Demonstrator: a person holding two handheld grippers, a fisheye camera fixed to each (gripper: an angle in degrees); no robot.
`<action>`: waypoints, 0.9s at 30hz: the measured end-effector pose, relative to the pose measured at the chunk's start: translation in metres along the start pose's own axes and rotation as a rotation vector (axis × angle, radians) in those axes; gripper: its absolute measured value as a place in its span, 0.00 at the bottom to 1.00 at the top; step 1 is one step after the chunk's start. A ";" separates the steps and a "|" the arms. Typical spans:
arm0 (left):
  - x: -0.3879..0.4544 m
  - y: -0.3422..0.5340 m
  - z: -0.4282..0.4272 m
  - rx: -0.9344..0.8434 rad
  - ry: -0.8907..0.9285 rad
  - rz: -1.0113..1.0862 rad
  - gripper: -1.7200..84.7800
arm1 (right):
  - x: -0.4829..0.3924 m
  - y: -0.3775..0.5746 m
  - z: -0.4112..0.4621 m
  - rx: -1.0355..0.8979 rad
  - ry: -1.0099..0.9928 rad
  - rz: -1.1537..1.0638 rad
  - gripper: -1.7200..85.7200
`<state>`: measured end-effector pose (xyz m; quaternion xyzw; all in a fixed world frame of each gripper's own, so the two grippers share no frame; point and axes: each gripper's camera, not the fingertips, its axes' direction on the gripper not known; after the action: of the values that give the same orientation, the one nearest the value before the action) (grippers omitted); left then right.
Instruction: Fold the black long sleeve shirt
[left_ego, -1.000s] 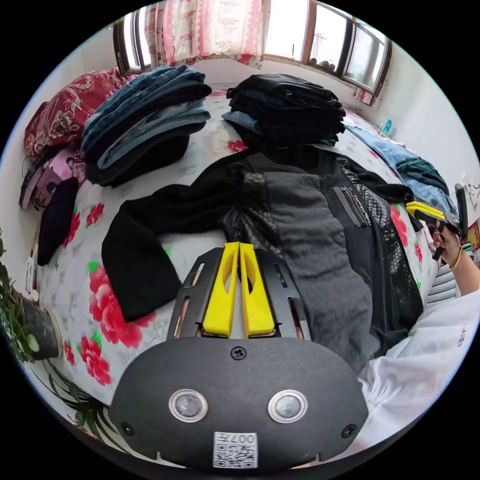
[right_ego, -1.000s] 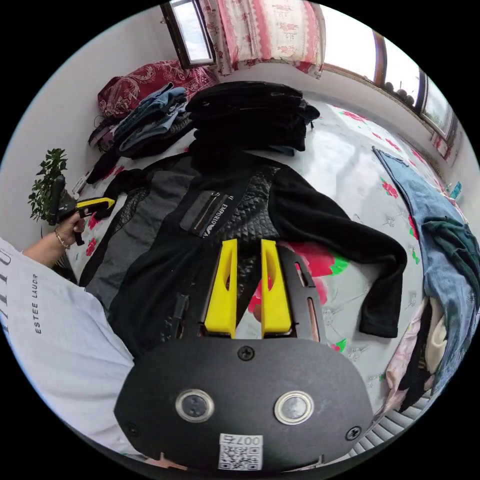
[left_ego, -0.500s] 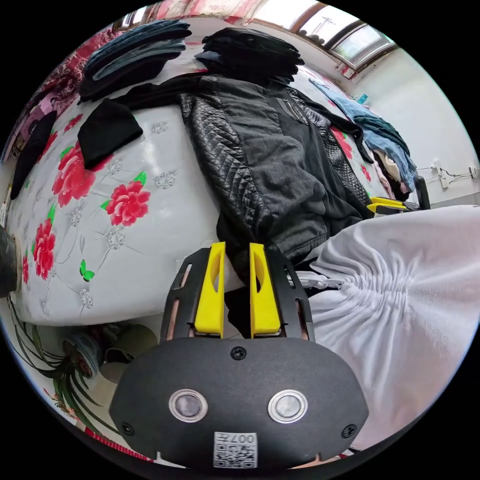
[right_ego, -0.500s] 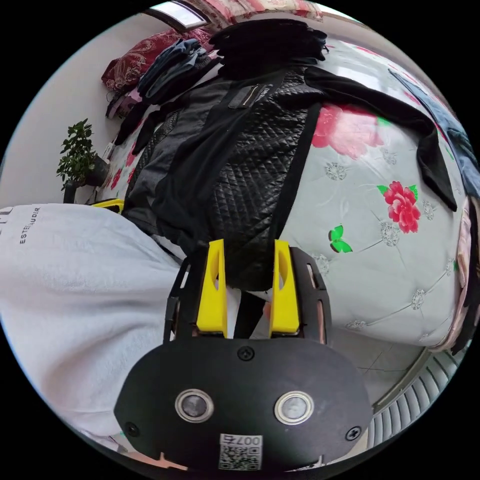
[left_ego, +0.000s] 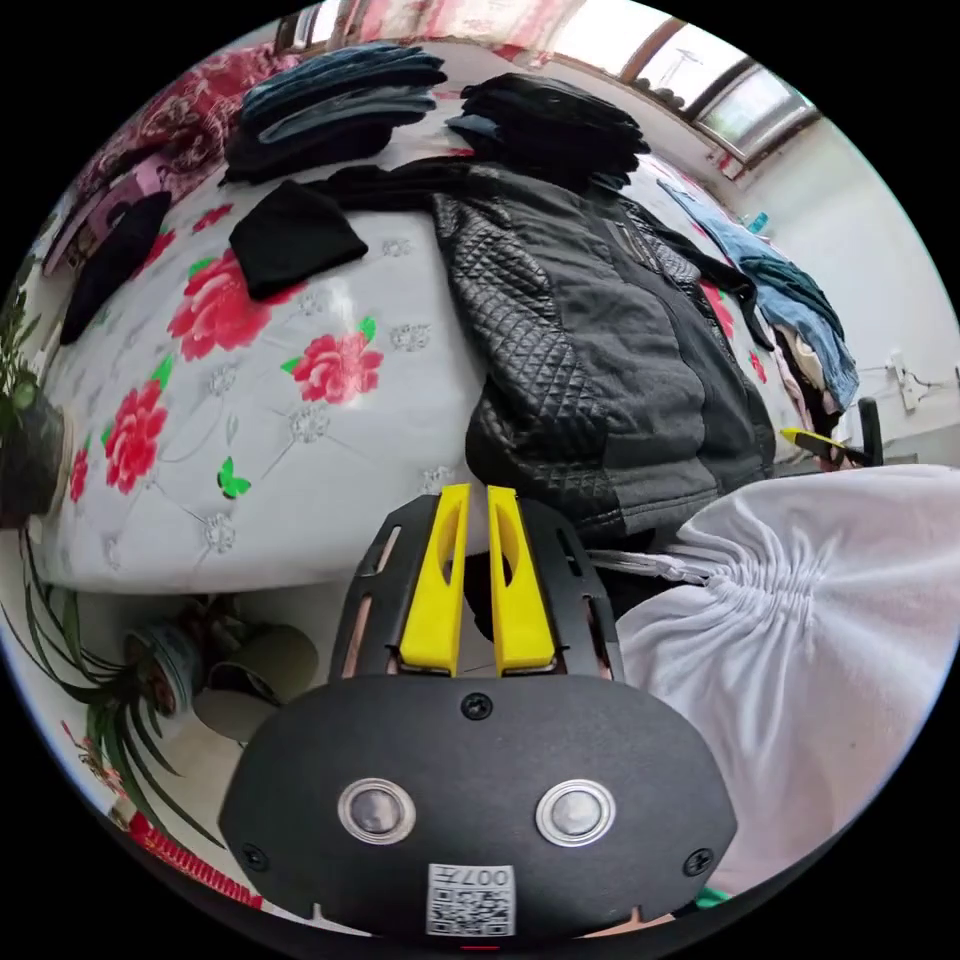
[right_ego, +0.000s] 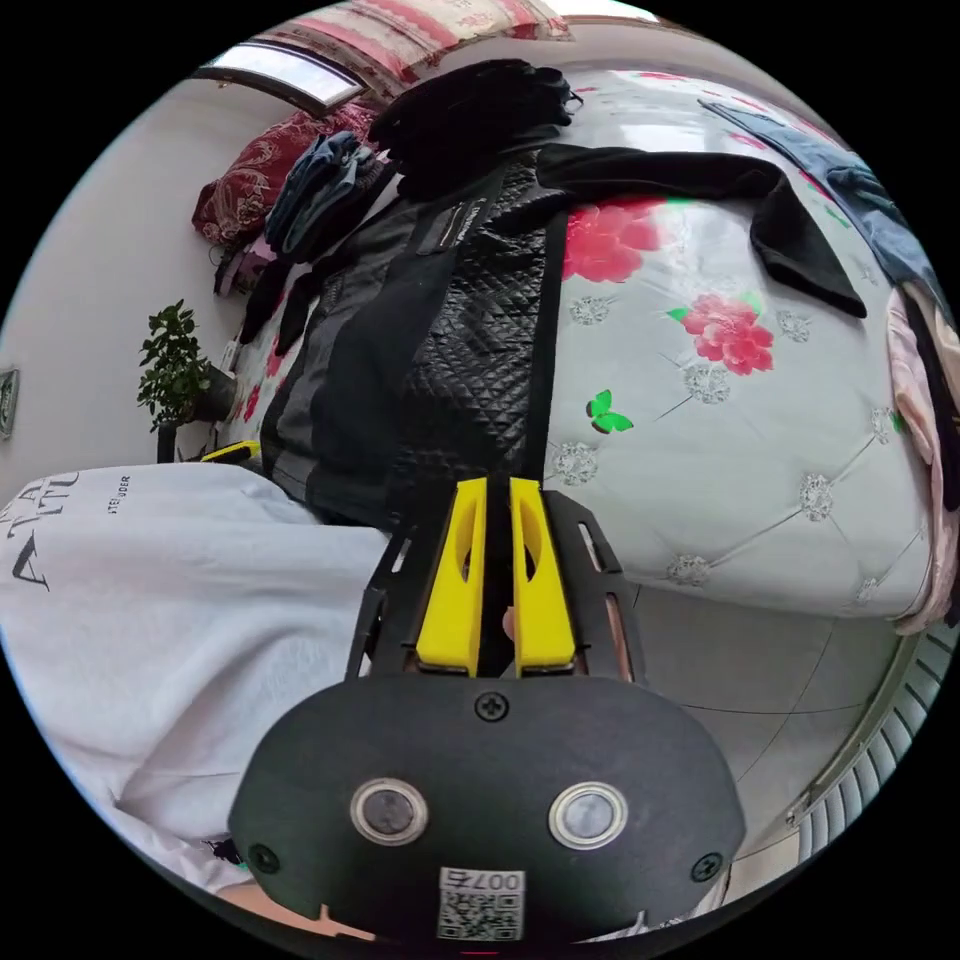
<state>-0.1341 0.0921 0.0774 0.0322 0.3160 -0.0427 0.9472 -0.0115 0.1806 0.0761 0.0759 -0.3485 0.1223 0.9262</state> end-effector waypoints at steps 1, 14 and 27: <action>-0.002 0.002 0.004 -0.004 0.061 -0.018 0.10 | -0.003 0.001 0.009 -0.003 0.014 0.005 0.07; 0.014 -0.081 -0.036 -0.076 0.104 0.205 0.07 | -0.037 -0.042 -0.006 -0.096 0.099 -0.144 0.02; -0.098 -0.029 0.011 -0.228 0.222 -0.260 0.09 | -0.007 0.005 0.033 -0.167 0.023 0.042 0.03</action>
<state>-0.2085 0.0680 0.1435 -0.1117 0.4226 -0.1250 0.8907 -0.0387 0.1763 0.0959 -0.0102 -0.3482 0.1133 0.9305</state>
